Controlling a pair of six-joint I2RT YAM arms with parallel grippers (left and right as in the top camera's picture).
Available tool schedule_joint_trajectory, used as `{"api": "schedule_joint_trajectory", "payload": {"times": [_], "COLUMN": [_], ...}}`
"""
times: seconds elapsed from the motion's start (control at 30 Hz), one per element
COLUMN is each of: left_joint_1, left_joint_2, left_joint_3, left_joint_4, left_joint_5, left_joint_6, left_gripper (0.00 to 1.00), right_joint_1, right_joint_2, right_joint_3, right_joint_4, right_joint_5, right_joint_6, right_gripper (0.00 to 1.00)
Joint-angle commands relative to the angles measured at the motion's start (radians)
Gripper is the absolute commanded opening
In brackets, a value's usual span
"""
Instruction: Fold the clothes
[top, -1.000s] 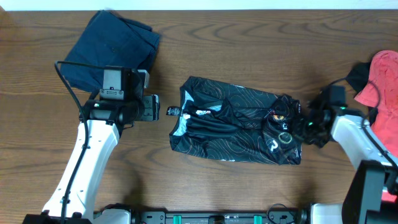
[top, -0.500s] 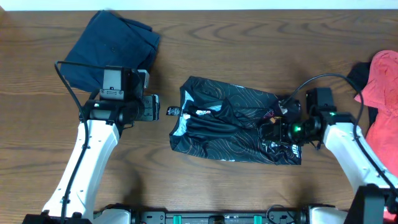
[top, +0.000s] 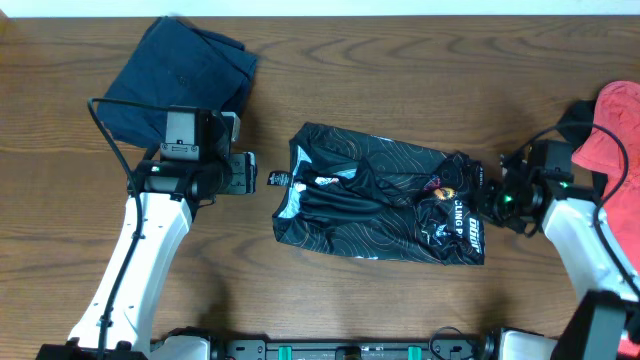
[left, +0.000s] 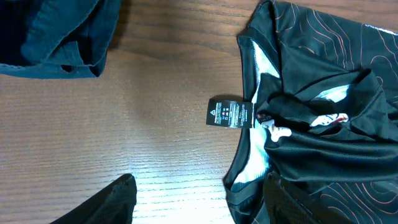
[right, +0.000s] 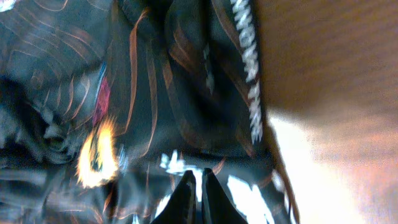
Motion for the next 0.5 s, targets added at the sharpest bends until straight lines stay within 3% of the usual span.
{"api": "schedule_joint_trajectory", "payload": {"times": [0.0,0.23,0.33,0.47], "left_joint_1": [0.003,0.003,0.003,0.003], "left_joint_2": [0.005,0.005,0.005,0.005], "left_joint_3": [0.002,0.002,0.002,0.002], "left_joint_4": [-0.003,-0.004,-0.008,-0.011], "left_joint_5": [-0.009,-0.009,-0.009,-0.009], "left_joint_6": [-0.005,-0.005,-0.005,-0.005], "left_gripper": [0.67,0.67,0.67,0.67], "right_joint_1": [0.011,0.104,0.149,0.136], "right_joint_2": [0.071,0.243,0.278,0.248], "right_joint_3": [-0.006,-0.006,-0.006,0.007], "right_joint_4": [0.07,0.618,0.819,0.874], "right_joint_5": [0.016,-0.289,-0.335,-0.348], "right_joint_6": [0.112,0.312,0.375,0.355], "right_gripper": [0.01,0.01,0.01,0.01]}}
